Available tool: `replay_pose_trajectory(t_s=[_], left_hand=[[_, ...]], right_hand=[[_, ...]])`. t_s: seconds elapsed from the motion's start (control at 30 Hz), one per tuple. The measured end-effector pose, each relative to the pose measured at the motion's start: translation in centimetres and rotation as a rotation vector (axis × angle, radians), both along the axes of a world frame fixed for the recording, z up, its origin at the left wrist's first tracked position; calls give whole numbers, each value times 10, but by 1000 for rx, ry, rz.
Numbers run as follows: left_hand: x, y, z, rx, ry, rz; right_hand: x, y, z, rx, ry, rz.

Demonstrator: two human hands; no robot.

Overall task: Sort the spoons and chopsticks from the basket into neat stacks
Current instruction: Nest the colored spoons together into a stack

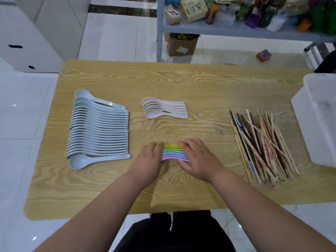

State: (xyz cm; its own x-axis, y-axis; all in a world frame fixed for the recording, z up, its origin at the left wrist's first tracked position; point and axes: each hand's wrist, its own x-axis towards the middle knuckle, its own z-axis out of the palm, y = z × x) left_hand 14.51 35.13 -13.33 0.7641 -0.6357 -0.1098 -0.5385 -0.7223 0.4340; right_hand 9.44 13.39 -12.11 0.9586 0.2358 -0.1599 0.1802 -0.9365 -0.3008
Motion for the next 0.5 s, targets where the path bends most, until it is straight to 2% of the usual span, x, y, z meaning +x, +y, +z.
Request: replay_pose_trajectory(t_s=[0.27, 0.4, 0.5], left_hand=[[3, -4, -54, -37, -206, -86], [-1, -3, -63, -130, -218, -25], [1, -3, -62, -205, -179, 32]], right_hand=[[-15, 3, -71, 48, -216, -61], [-15, 9, -84, 140, -244, -85], [-12, 10, -82, 114, -225, -87]])
